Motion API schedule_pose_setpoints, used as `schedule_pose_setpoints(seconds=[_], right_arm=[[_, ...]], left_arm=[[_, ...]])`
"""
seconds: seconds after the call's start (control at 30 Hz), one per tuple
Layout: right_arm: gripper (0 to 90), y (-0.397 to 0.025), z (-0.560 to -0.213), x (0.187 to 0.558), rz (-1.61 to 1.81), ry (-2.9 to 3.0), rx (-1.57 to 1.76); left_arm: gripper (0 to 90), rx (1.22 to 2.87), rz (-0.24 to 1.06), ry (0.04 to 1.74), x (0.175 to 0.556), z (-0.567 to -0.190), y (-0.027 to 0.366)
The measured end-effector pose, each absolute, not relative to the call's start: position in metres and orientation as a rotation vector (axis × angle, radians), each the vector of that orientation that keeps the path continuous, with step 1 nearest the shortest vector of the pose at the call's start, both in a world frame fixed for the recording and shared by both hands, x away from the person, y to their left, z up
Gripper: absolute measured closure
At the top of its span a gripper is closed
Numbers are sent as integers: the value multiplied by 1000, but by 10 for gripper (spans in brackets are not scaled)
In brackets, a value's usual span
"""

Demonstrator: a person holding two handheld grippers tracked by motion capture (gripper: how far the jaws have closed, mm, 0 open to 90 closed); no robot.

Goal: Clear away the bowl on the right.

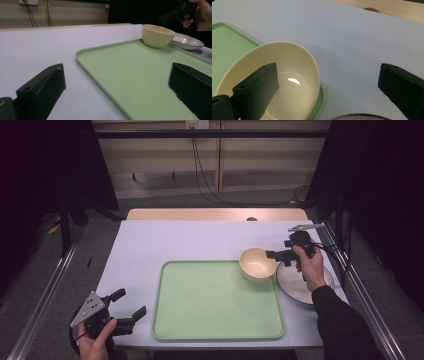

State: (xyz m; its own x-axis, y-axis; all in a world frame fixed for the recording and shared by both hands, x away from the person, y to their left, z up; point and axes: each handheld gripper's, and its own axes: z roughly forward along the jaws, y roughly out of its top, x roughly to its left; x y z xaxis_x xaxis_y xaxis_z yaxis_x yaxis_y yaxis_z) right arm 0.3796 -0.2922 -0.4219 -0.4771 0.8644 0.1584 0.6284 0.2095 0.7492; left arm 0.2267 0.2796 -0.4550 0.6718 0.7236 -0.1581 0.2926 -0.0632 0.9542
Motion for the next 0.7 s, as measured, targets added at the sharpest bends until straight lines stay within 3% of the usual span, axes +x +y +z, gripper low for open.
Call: schedule_pose_setpoints(seconds=[0.7], right_arm=[[23,-318,-419,345,1198,2072,1404]], left_arm=[[11,1641,442,852,226,-455,280]])
